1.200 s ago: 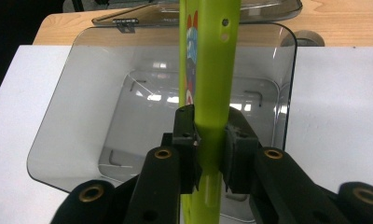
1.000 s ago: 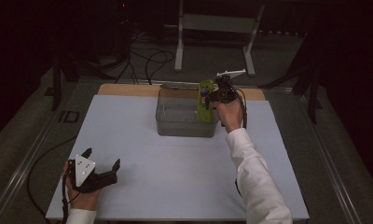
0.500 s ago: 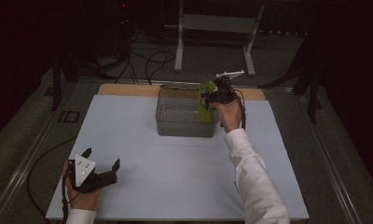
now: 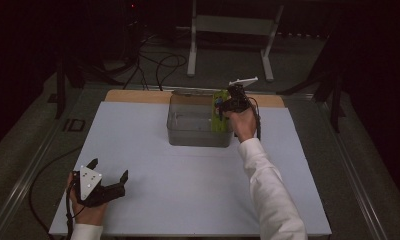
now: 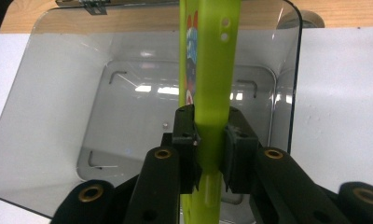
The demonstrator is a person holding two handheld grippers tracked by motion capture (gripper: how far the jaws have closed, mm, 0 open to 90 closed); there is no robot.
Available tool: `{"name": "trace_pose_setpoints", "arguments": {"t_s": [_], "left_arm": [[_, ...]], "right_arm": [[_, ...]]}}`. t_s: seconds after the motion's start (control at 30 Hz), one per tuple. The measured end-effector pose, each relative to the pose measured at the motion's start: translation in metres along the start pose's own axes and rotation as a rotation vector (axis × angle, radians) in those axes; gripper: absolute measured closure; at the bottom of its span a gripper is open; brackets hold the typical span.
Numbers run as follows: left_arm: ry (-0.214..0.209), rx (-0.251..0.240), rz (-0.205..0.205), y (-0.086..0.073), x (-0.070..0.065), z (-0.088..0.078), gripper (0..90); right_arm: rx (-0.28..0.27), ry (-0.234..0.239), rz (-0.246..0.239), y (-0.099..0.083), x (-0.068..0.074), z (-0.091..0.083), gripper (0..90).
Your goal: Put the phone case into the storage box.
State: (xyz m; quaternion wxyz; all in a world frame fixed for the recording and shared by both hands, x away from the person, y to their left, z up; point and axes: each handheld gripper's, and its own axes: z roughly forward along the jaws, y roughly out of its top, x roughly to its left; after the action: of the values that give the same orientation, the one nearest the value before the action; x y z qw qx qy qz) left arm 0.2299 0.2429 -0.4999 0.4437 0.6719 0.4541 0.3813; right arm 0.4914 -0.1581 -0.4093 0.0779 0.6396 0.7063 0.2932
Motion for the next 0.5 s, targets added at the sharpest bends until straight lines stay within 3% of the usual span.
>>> {"name": "trace_pose_setpoints", "arguments": {"t_s": [0.5], "left_arm": [[0.001, -0.002, 0.0, 0.0, 0.0001, -0.0003, 0.0]], "right_arm": [[0.035, -0.011, 0.01, -0.0033, -0.0034, 0.0094, 77.6]]}}
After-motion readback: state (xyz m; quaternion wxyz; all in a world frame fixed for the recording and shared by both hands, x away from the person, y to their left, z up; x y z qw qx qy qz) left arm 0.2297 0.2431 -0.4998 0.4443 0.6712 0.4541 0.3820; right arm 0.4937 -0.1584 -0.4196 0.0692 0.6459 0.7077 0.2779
